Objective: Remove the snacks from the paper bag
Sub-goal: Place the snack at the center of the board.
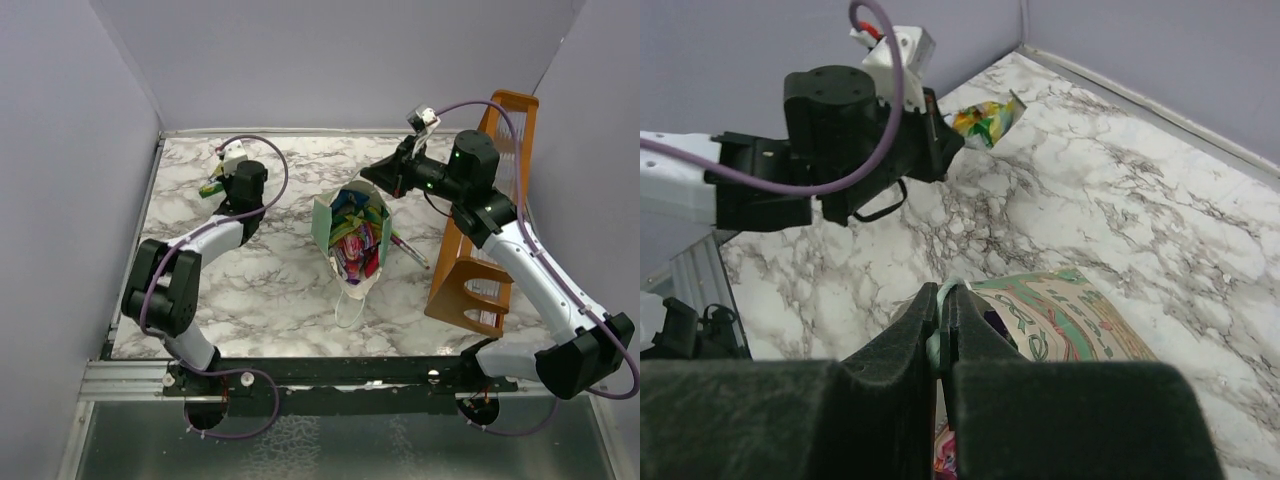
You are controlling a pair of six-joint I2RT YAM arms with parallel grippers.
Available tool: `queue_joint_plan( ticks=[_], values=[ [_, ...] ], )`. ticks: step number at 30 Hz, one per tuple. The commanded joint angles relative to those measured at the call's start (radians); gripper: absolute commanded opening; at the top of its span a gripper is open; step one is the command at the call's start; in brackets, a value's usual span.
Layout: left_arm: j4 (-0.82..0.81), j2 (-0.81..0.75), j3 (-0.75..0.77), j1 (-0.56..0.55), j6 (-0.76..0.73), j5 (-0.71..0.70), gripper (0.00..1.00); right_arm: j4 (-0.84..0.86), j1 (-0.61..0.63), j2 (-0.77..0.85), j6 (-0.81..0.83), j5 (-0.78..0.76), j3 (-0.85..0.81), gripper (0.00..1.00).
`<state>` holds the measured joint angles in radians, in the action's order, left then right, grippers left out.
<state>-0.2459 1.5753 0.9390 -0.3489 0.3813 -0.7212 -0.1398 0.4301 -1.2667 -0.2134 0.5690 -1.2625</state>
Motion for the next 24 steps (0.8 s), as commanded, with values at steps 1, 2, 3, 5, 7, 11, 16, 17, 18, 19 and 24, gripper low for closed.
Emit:
queue_joint_plan(
  ticks=[1,2,3,5,7,11,16,17,18,19,24],
  values=[
    [-0.289,0.148,0.113,0.068,-0.191,0.091,0.00,0.046,-0.001,0.040,-0.003,-0.008,0.009,0.01],
    [-0.319,0.185,0.134,0.084,-0.216,0.132,0.00,0.046,-0.001,0.041,-0.003,-0.007,0.011,0.01],
    [-0.377,0.231,0.148,0.101,-0.252,0.178,0.00,0.049,-0.001,0.042,-0.003,-0.008,0.014,0.01],
    [-0.466,0.305,0.167,0.121,-0.291,0.221,0.00,0.055,-0.001,0.042,-0.007,-0.007,0.014,0.02],
    [-0.496,0.372,0.204,0.139,-0.321,0.278,0.00,0.062,-0.001,0.041,-0.014,0.000,0.015,0.01],
    [-0.571,0.455,0.224,0.164,-0.356,0.386,0.03,0.059,-0.001,0.037,-0.017,0.014,0.012,0.01],
    [-0.529,0.444,0.185,0.171,-0.284,0.392,0.47,0.060,-0.001,0.043,-0.017,0.010,0.020,0.01],
    [-0.484,0.419,0.177,0.173,-0.235,0.391,0.54,0.059,-0.001,0.043,-0.018,0.013,0.020,0.01],
    [-0.421,0.379,0.167,0.175,-0.177,0.398,0.69,0.061,-0.001,0.041,-0.019,0.015,0.019,0.01],
    [-0.356,0.334,0.152,0.178,-0.119,0.410,0.85,0.065,-0.001,0.040,-0.021,0.017,0.019,0.01],
    [-0.075,0.071,0.025,0.190,0.196,0.486,0.93,0.075,-0.001,0.024,-0.032,0.039,0.014,0.01]
  ],
)
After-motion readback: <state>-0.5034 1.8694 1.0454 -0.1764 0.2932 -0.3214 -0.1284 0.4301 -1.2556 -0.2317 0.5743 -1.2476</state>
